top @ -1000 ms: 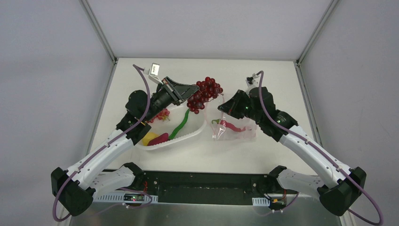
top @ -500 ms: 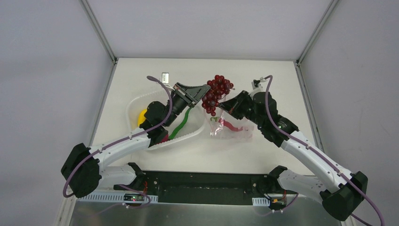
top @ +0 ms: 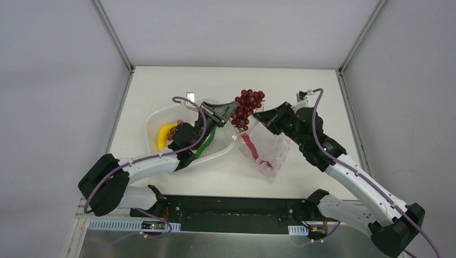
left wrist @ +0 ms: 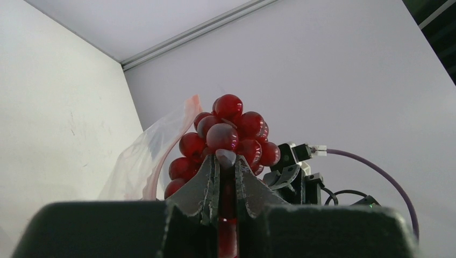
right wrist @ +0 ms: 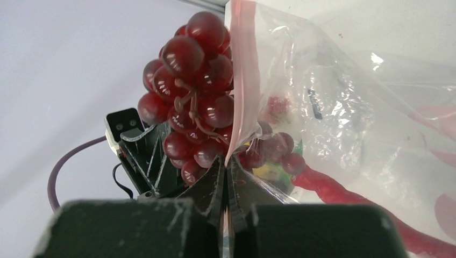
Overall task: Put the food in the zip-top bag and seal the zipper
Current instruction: Place the fake fruit in the zipper food storage bag.
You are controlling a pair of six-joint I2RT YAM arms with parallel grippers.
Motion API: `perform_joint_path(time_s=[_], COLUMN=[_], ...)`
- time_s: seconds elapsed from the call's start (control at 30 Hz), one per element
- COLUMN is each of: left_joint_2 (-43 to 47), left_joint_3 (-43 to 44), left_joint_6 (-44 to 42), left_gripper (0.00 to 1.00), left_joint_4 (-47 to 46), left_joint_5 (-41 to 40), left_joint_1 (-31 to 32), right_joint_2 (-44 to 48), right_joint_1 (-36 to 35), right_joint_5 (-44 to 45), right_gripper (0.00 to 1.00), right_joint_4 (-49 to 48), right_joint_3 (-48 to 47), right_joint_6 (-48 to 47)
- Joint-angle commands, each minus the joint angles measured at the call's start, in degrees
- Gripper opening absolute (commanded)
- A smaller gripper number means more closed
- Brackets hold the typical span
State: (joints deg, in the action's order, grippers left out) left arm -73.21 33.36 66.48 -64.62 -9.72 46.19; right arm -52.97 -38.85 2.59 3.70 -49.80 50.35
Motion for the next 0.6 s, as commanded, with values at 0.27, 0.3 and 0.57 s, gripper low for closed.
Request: perform_joint_path(time_s=[0.27, 0.3, 0.57], left_joint_2=[10.65, 10.98, 10.85], left_joint_3=[1.08, 1.13, 14.20], left_joint_6=[-5.52, -6.63, -16.40], left_gripper=[0.00, 0.00, 0.00], left_joint_4=[16.81, 17.23, 42.66], left_joint_5=[-1.05, -1.21, 2.36], left_joint_1=[1.34, 1.47, 1.79], right_joint_2=[1.80, 1.47, -0.54], right_joint_1=[3.28, 3.38, 3.52], right_joint_5=[-1.01, -1.66, -10.10], right_gripper=[0.00, 0.00, 0.00], right_joint_4=[-5.68, -5.91, -6.84], right_joint_3=[0.16, -0.01, -2.22], right_joint_6=[0.57, 0.20, -4.61])
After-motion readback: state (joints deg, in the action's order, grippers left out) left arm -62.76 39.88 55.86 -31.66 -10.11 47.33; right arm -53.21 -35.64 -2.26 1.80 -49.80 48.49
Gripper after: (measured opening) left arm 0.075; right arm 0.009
